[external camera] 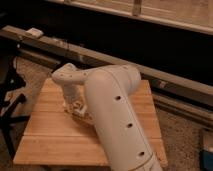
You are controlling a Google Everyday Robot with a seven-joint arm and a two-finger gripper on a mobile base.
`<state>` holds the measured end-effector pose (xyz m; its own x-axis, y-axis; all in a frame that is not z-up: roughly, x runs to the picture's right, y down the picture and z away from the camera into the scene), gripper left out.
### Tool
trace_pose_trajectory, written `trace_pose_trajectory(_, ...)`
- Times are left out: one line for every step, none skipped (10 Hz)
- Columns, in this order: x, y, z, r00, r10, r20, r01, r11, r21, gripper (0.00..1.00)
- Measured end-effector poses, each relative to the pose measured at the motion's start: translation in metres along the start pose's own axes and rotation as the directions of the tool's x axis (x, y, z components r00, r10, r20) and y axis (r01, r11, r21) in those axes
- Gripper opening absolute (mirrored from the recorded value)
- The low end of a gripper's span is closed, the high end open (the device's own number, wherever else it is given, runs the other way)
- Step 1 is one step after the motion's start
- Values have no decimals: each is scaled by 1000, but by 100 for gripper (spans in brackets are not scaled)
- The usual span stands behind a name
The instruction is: Place the bottle in the ceramic bowl
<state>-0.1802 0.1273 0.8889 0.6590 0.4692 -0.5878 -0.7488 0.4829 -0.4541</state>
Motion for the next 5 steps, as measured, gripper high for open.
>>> trace_pose_trajectory(0, 1, 3, 1000, 2, -20, -2, 1000, 2, 46)
trace_pose_trajectory(1, 3, 4, 999, 6, -33, -6, 1000, 4, 36)
trace_pose_trajectory(1, 4, 3, 999, 19, -34, -19, 1000, 1, 25)
trace_pose_trajectory(2, 3, -3, 999, 36, -11, -36, 999, -9, 16)
trace_pose_trajectory(6, 1, -13, 998, 56, 21, -55, 998, -26, 6)
